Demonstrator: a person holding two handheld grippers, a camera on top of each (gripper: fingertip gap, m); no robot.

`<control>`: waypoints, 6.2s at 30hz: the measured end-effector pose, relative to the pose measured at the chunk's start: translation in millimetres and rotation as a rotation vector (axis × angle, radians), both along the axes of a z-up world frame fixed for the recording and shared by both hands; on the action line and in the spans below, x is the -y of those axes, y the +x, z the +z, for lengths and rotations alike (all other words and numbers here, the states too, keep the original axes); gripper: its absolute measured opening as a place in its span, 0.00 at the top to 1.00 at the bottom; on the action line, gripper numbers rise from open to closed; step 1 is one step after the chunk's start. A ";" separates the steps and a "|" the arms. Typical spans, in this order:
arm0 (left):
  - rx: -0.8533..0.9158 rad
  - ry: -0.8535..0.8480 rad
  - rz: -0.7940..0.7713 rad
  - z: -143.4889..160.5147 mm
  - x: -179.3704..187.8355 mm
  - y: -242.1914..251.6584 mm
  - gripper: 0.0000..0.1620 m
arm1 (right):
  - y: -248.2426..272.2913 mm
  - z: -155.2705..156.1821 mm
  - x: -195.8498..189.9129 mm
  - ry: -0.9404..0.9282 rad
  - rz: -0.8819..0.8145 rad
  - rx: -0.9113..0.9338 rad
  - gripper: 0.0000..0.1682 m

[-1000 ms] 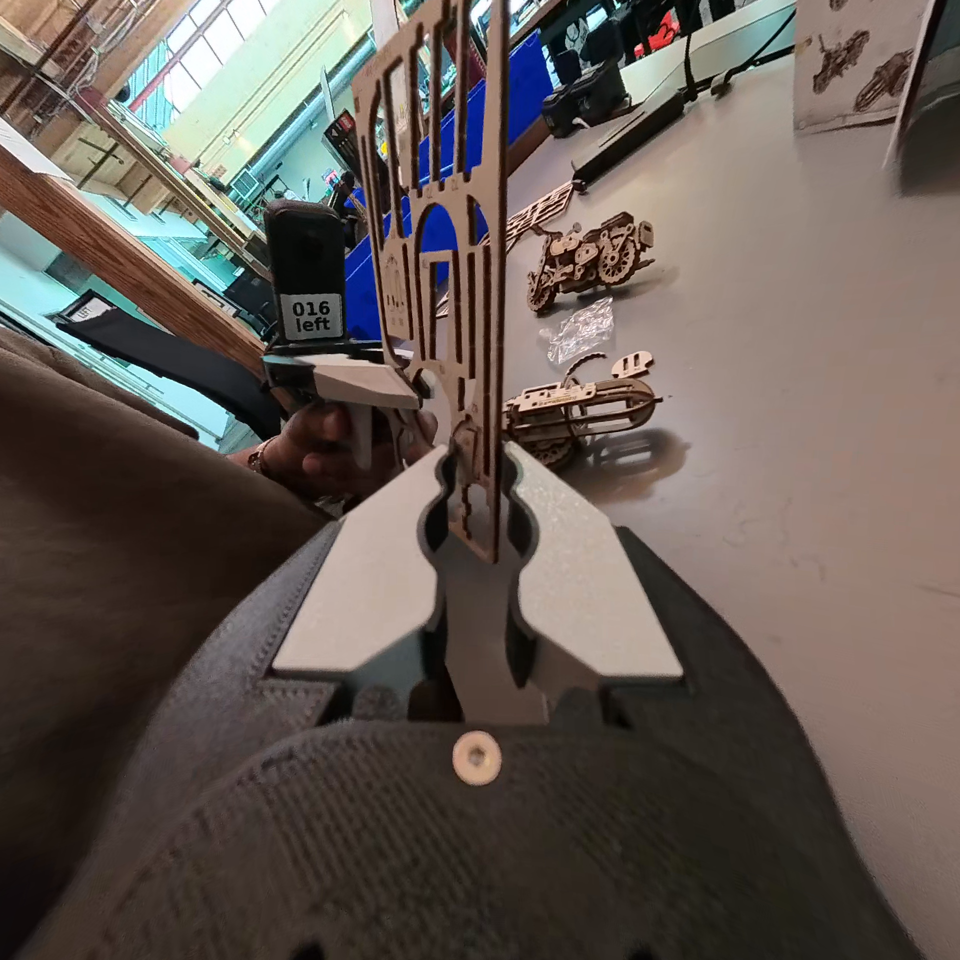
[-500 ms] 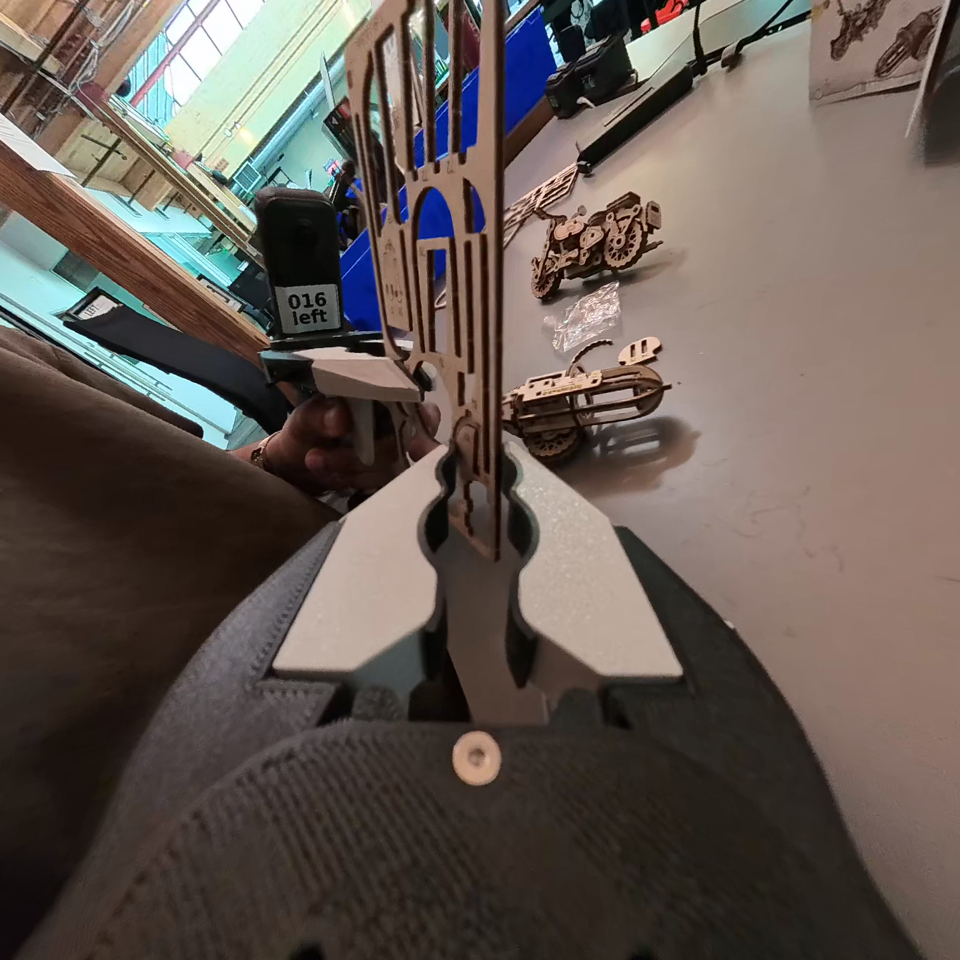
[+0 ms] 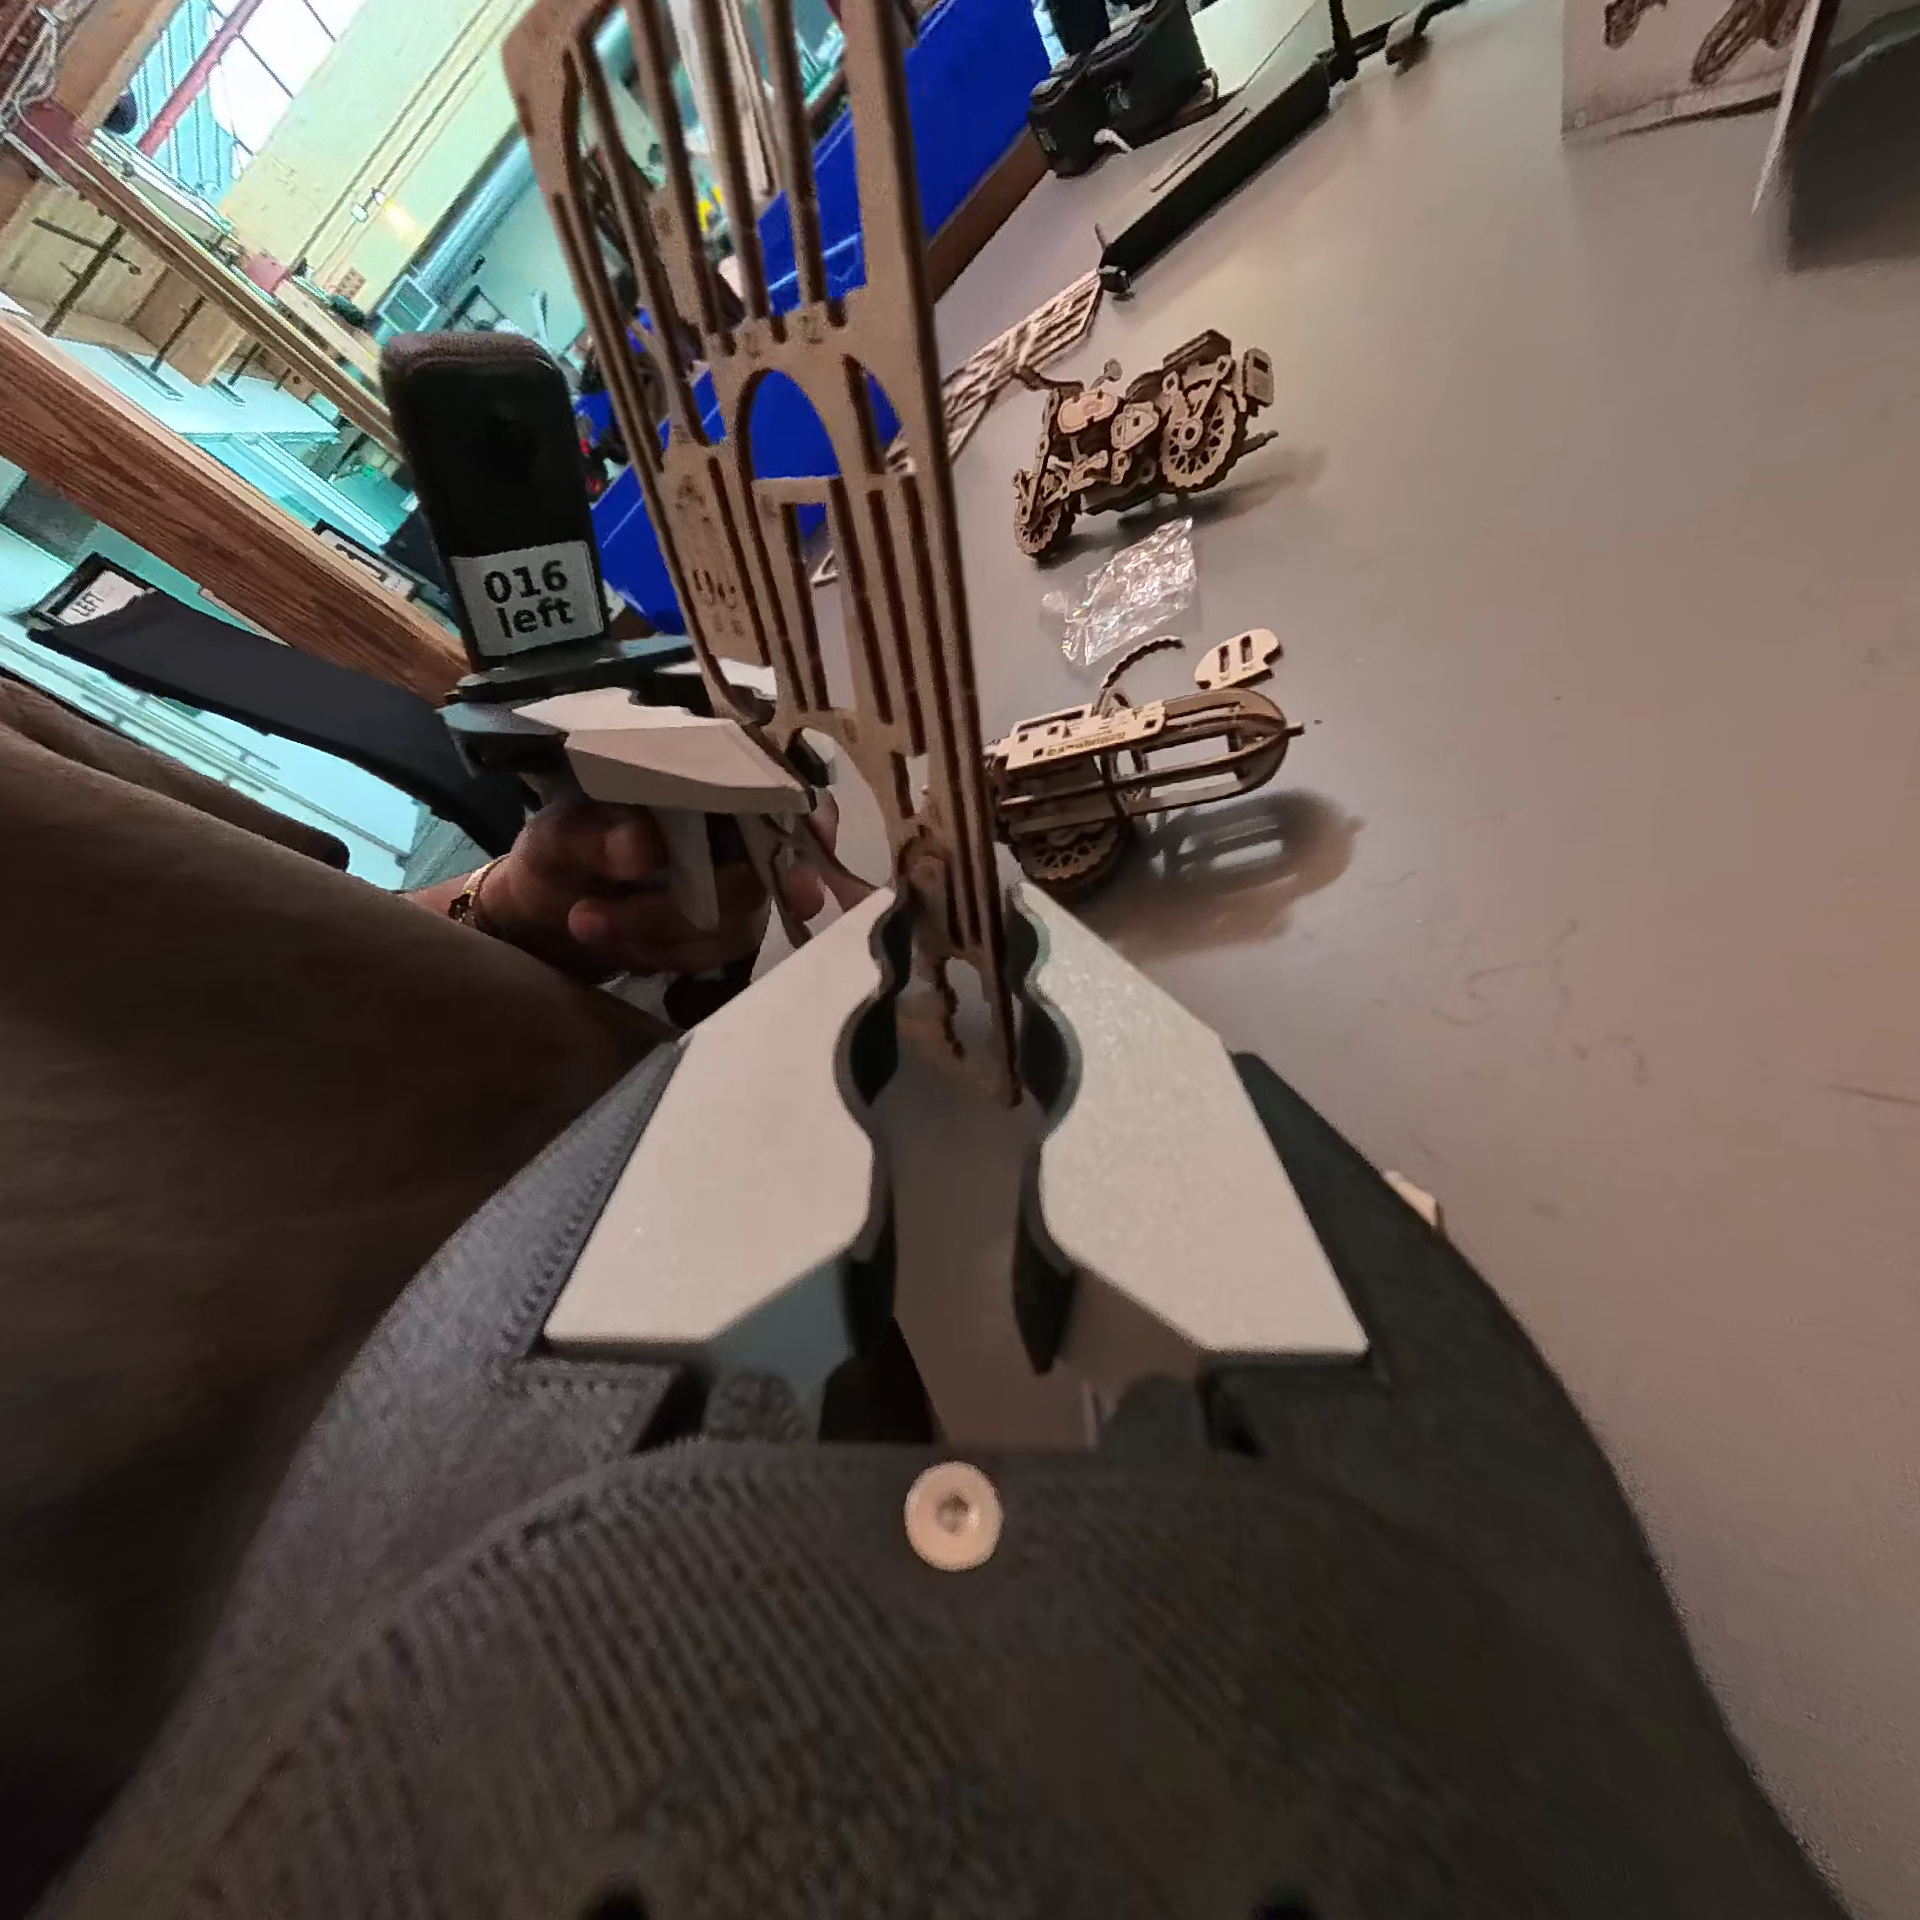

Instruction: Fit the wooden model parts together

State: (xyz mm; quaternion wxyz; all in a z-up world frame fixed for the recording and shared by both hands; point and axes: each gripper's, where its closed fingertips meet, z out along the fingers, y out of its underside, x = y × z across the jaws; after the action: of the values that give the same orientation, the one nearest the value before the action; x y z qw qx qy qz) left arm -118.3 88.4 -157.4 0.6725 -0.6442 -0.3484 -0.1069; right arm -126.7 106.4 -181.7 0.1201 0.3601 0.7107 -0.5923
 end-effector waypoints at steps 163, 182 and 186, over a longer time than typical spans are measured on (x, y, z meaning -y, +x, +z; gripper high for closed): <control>0.010 0.082 0.318 7.9 58.6 -52.9 0.78 | -121.2 -68.8 -7.9 0.798 -0.173 -0.329 0.76; 0.017 0.067 0.306 2.8 56.7 -51.3 0.81 | -114.2 -30.4 -12.9 0.531 -0.165 -0.306 0.99; 0.009 0.052 0.303 1.0 54.2 -50.5 0.82 | -104.7 -61.7 -0.1 0.601 -0.081 -0.238 0.88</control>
State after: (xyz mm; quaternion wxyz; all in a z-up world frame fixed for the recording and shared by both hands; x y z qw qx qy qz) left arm -168.8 34.2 -156.4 0.6957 -0.5662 -0.4418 -0.0163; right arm -231.4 106.5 -243.4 -0.0992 0.3355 0.8480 -0.3981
